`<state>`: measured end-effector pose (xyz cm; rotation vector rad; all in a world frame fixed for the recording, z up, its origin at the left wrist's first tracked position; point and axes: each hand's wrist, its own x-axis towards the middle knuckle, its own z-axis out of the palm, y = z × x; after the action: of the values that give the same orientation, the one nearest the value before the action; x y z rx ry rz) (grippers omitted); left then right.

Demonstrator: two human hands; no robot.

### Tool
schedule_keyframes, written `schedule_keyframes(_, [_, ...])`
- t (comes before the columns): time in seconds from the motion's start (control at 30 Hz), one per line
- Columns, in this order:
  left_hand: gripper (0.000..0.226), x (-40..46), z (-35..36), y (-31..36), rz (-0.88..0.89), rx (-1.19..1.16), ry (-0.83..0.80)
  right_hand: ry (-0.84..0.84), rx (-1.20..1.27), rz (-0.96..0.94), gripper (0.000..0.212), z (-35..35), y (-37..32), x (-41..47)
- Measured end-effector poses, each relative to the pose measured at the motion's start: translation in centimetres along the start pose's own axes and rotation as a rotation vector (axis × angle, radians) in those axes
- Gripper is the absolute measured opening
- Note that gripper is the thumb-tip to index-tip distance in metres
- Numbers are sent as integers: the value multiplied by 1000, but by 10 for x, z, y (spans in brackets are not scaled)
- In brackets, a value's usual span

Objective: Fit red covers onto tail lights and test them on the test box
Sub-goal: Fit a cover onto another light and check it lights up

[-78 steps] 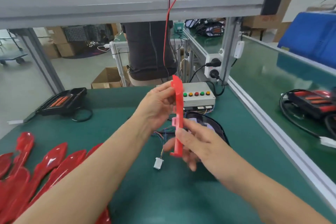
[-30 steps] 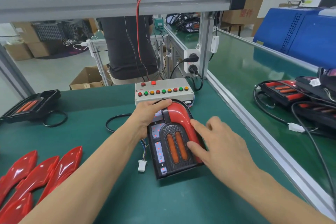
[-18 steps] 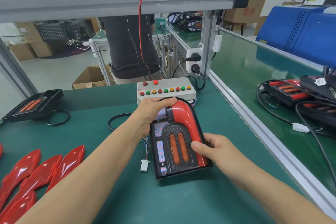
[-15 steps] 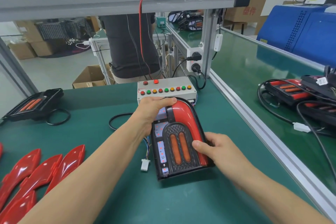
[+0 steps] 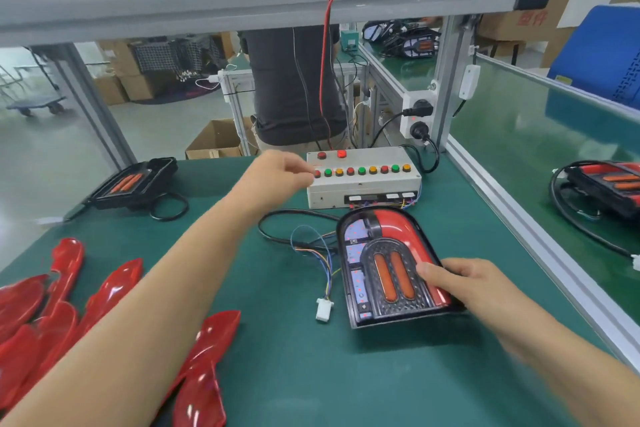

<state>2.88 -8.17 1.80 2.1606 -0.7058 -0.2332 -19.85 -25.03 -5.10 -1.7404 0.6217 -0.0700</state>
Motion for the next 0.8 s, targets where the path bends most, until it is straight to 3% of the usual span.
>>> schedule_keyframes(0.07, [21, 0, -47, -14, -81, 277, 9, -19, 3, 27, 30, 0, 1, -1])
schedule_keyframes(0.13, [21, -3, -86, -35, -233, 408, -5, -20, -3, 42, 31, 0, 3, -1])
schedule_keyframes(0.27, [13, -15, -129, -83, -428, 492, 102, -6, 11, 67, 46, 0, 3, 0])
schedule_keyframes(0.37, [23, -23, -148, -118, -539, 522, 261, 20, -2, 84, 50, 0, 1, -2])
schedule_keyframes(0.5, [40, -40, -160, -158, -763, 634, 424, 64, -46, 85, 73, -3, 6, -2])
schedule_keyframes(0.67, [73, -50, -160, -189, -947, 536, 396, 33, 10, 83, 39, 3, -9, -13])
schedule_keyframes(0.8, [60, -55, -148, -199, -951, 554, 358, 10, 28, 100, 39, 6, -15, -14])
